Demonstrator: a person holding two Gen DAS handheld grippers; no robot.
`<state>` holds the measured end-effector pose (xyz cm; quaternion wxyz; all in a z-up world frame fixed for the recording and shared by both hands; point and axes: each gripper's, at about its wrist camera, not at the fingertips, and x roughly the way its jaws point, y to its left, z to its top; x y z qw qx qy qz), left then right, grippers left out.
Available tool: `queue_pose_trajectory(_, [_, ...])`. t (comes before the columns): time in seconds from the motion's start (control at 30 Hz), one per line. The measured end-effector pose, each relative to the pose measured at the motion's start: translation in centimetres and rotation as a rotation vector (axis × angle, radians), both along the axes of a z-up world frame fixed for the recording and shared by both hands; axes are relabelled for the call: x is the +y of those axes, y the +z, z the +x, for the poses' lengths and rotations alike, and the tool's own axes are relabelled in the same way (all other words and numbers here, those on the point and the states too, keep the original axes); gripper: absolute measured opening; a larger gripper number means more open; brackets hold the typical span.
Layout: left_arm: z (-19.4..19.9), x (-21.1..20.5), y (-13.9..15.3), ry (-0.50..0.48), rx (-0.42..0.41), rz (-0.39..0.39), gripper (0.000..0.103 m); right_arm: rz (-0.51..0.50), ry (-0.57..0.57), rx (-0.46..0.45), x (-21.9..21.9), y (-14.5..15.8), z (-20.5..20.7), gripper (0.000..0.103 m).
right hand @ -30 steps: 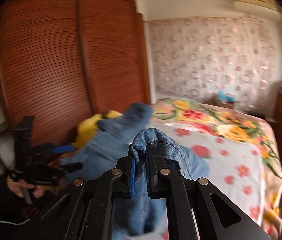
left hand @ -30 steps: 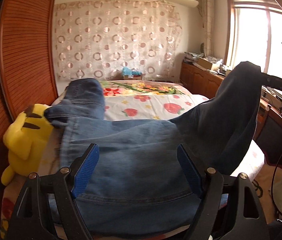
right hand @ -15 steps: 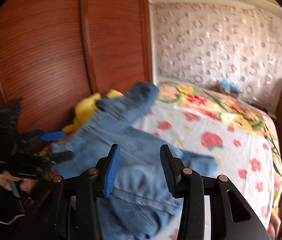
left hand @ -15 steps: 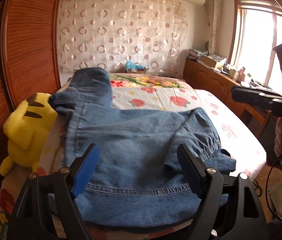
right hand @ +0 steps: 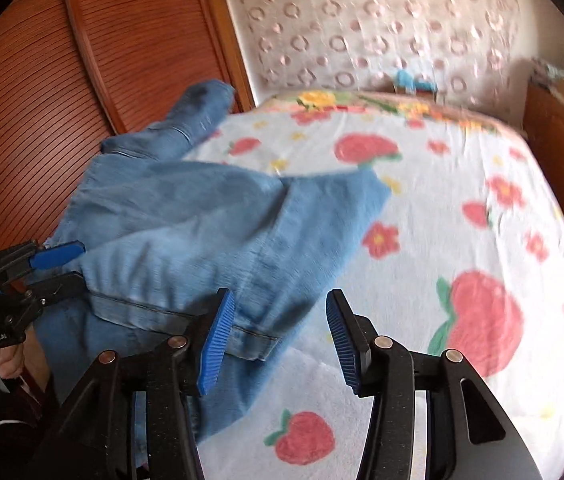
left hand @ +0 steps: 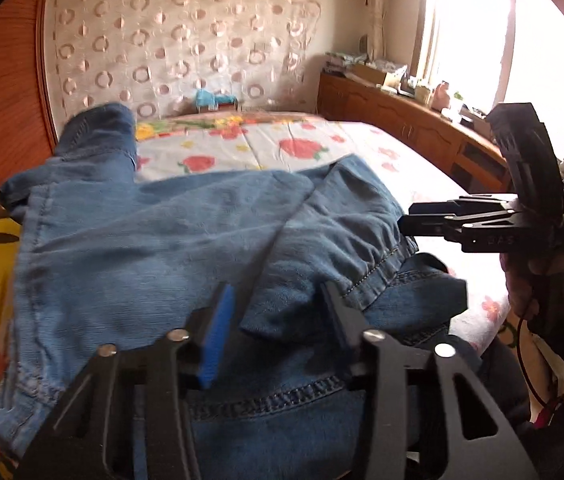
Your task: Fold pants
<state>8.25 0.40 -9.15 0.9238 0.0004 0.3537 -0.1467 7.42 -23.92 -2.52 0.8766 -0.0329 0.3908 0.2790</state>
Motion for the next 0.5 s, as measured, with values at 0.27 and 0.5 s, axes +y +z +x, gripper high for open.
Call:
queue_pose_trajectory(0.27, [-0.3, 0.0, 0.3, -0.026, -0.011, -0.016, 0.014, 0.147, -0.006, 0.117, 0.0, -0.5, 1.2, 0.026])
queue_pose_trajectory(0.5, [-1.1, -0.5, 2.0, -0.048, -0.054, -0.014, 0.009, 0.155, 0.046, 0.005, 1.3, 3.1, -0.7, 0.003])
